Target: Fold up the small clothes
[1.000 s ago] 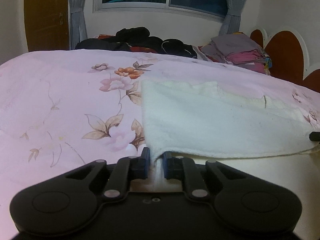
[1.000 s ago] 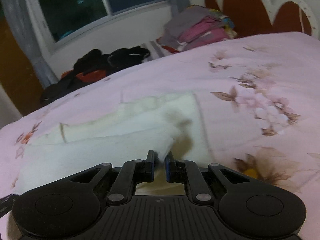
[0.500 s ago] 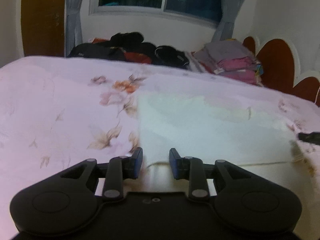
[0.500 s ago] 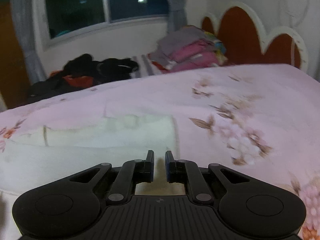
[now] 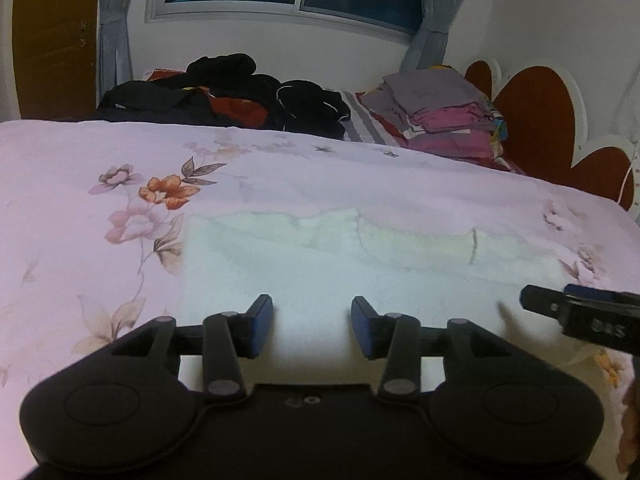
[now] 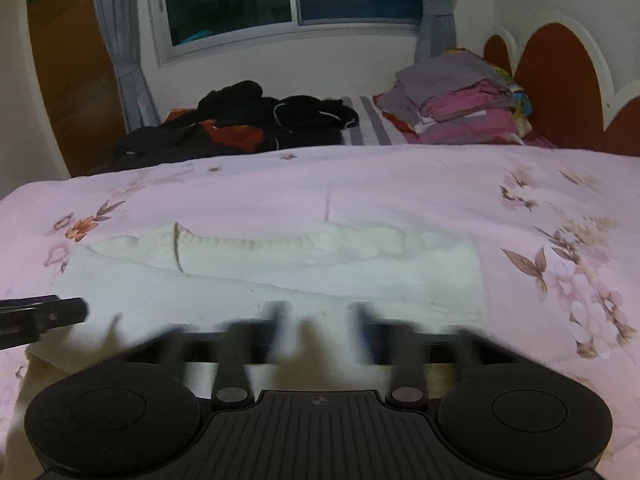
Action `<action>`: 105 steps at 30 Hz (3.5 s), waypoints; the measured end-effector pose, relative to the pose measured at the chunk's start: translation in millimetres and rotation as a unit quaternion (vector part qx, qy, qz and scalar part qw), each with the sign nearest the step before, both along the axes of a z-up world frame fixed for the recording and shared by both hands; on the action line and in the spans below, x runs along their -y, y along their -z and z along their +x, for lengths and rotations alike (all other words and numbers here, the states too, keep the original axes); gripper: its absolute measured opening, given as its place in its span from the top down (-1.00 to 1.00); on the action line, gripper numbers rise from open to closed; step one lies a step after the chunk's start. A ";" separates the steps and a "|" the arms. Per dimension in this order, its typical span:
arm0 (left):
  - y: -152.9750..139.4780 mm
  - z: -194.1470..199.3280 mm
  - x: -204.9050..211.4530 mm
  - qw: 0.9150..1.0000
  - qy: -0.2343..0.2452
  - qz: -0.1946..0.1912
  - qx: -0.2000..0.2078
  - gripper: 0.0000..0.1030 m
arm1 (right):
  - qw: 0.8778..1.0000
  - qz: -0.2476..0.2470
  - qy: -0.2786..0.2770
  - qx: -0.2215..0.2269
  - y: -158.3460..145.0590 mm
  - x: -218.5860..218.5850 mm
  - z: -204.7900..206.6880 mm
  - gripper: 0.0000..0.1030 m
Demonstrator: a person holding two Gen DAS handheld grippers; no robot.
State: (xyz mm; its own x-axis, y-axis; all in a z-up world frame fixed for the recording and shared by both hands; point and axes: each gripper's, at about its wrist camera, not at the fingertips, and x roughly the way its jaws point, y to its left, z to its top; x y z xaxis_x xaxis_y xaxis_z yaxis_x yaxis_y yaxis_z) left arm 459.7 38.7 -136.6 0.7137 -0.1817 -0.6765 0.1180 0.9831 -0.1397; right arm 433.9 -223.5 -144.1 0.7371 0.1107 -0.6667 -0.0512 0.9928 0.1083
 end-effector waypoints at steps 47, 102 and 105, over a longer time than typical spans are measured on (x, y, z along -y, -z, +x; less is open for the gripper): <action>17.4 22.3 -12.7 0.997 -0.048 0.059 -0.033 -0.20 | 0.998 -0.044 0.006 -0.046 31.0 47.1 -9.8 0.09; 5.3 -163.0 13.9 0.993 -0.043 0.074 -0.080 -0.28 | 0.988 -0.008 -0.132 -0.082 22.4 52.5 -151.2 0.02; 9.4 -172.8 8.6 0.992 -0.051 0.075 -0.083 -0.28 | 0.989 -0.022 -0.123 -0.078 24.2 49.5 -161.3 0.02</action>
State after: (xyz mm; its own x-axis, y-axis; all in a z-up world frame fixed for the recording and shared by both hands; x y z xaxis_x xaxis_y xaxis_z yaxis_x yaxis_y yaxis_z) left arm 286.9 30.1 -146.0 0.5996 -0.0030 -0.8003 0.0040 1.0000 -0.0007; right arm 272.5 -273.0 -168.3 0.5802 0.2414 -0.7779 -0.2771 0.9566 0.0902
